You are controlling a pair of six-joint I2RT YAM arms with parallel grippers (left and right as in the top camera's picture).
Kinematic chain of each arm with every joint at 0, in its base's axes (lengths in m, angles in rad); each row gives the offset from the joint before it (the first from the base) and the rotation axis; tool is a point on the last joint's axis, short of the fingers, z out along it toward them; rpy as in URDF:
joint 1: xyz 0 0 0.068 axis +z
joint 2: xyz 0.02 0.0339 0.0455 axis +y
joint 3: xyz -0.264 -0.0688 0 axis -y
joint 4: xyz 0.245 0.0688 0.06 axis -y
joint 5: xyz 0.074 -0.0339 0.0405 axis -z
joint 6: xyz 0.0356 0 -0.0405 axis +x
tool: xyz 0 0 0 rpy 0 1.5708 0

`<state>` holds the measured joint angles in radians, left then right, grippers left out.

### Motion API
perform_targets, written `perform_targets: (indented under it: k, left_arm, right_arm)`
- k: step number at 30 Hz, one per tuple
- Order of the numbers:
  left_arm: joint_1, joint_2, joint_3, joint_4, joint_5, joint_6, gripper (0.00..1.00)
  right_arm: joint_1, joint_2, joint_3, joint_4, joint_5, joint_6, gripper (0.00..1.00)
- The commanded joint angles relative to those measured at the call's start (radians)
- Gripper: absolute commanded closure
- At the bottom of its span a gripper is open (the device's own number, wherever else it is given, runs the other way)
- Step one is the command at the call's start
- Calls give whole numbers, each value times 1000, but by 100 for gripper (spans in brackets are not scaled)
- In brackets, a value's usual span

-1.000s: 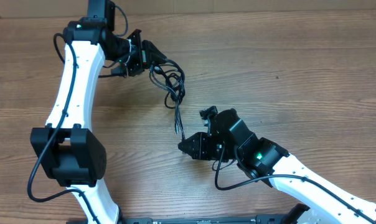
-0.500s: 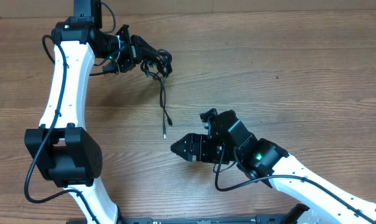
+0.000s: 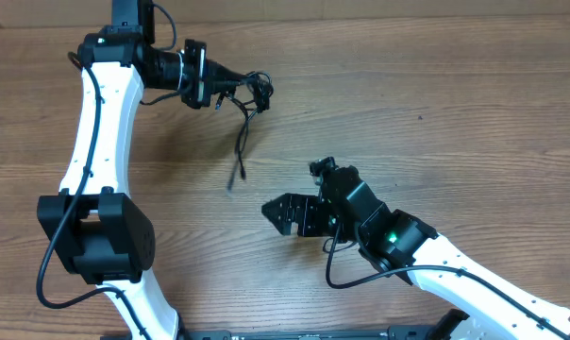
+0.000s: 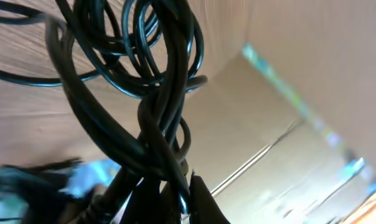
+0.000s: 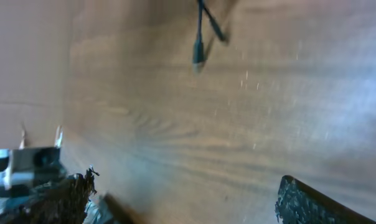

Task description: Untangle cables

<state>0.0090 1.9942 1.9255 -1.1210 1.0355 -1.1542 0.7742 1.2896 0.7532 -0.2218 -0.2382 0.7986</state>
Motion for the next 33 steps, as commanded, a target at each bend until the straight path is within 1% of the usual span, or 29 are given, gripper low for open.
perform_targets:
  k: [1,2,5,8,11,16,20,24,26,27,30,31,32,33]
  left_arm:
    - [3,-1,24,-76,115,374,96]
    - [4,-1,24,-126,115,474,96]
    - [4,-1,24,-200,114,639,96]
    - [4,-1,24,-264,114,784,96]
    - [4,-1,24,-314,107,887,96]
    - [3,-1,24,-354,106,941,96]
    - [3,-1,24,-364,105,942,96]
    - [3,-1,24,-367,27,974,96]
    - [2,-1,24,-371,23,1000,96]
    - [2,-1,24,-369,23,1020,96]
    - [1,-1,24,-364,23,1129,96]
    - [0,-1,24,-366,23,1186,96]
    - [-2,-1,24,-372,23,1271,96]
    - [-4,-1,24,-378,23,1317,96]
  right_arm:
    - [4,0,3,60,101,-93,5]
    - [3,0,3,92,134,-101,4]
    - [-6,0,3,98,167,-101,3]
    - [-25,0,3,94,167,-101,3]
    - [-46,0,3,94,167,-101,3]
    - [-52,0,3,97,167,-101,2]
    - [-52,0,3,97,167,-101,3]
    - [-52,0,3,97,167,-101,3]
    - [-52,0,3,97,167,-101,3]
    - [-52,0,3,97,167,-101,3]
    - [-52,0,3,97,167,-101,3]
    - [-52,0,3,97,167,-101,3]
    - [-52,0,3,97,167,-101,3]
    - [-52,0,3,97,175,-103,3]
